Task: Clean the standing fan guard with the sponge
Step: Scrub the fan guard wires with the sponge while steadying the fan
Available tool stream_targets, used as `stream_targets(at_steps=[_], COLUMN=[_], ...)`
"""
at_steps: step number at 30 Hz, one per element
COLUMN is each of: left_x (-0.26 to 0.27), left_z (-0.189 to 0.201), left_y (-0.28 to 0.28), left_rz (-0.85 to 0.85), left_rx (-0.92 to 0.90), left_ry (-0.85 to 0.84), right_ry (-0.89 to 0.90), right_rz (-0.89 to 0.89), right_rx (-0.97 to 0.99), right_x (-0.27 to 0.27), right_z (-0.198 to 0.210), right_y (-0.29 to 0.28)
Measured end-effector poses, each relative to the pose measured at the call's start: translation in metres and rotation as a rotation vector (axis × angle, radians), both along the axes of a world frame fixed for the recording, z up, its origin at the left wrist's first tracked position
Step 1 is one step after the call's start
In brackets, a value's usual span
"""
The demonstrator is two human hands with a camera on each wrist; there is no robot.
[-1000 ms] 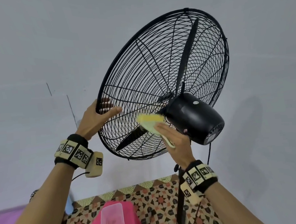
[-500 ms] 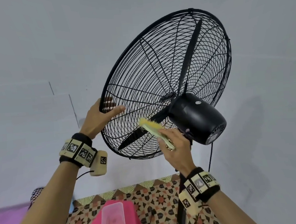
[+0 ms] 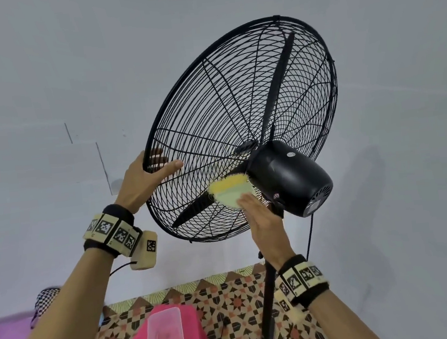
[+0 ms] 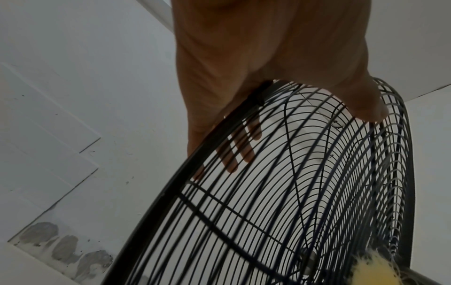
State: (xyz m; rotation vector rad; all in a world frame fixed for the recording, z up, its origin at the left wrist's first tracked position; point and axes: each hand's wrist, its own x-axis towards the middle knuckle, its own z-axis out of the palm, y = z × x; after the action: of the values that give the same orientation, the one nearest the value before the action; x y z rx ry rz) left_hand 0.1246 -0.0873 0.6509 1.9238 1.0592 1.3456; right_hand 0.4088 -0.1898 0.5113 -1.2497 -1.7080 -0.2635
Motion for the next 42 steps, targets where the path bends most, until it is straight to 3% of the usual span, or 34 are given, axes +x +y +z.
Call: stream_targets(at_steps=[5,7,11,17,24,30,36,42], left_x=[0.004,0.004,-0.001,0.002,-0.003,0.003,-0.003,0.004], left_z=[0.003,0.002,0.002,0.005,0.004,0.004,0.002,0.004], left_y=[-0.004,-0.002,0.001,-0.002,-0.002,-0.005,-0.003,-0.004], left_rz=[-0.014,-0.007,-0.009,-0.023,-0.013,-0.030,-0.028,-0.041], left_rx=[0.015,0.012,-0.029,-0.016,-0.050,-0.037,-0.064,-0.036], left_ry=[0.004,0.006,0.001,0.016,0.003,-0.007,-0.014,-0.023], right_ry=[0.108,0.141,0.013,0.143,-0.017,0.230,0.102,0.249], right_rz=[-0.102,-0.131,-0.116,-0.139,-0.125,-0.165,-0.114,-0.158], right_rx=[0.235,0.200,0.053,0.250,0.115,0.251,0.144,0.273], right_x=[-0.005,-0.010,-0.016,-0.016,-0.023,-0.019,-0.025,-0.010], right_z=[0.023,0.024,-0.009,0.023,-0.006,0.037,-0.005,0.033], right_y=[0.001,0.006,0.004,0.003,0.000,0.006,0.002,0.007])
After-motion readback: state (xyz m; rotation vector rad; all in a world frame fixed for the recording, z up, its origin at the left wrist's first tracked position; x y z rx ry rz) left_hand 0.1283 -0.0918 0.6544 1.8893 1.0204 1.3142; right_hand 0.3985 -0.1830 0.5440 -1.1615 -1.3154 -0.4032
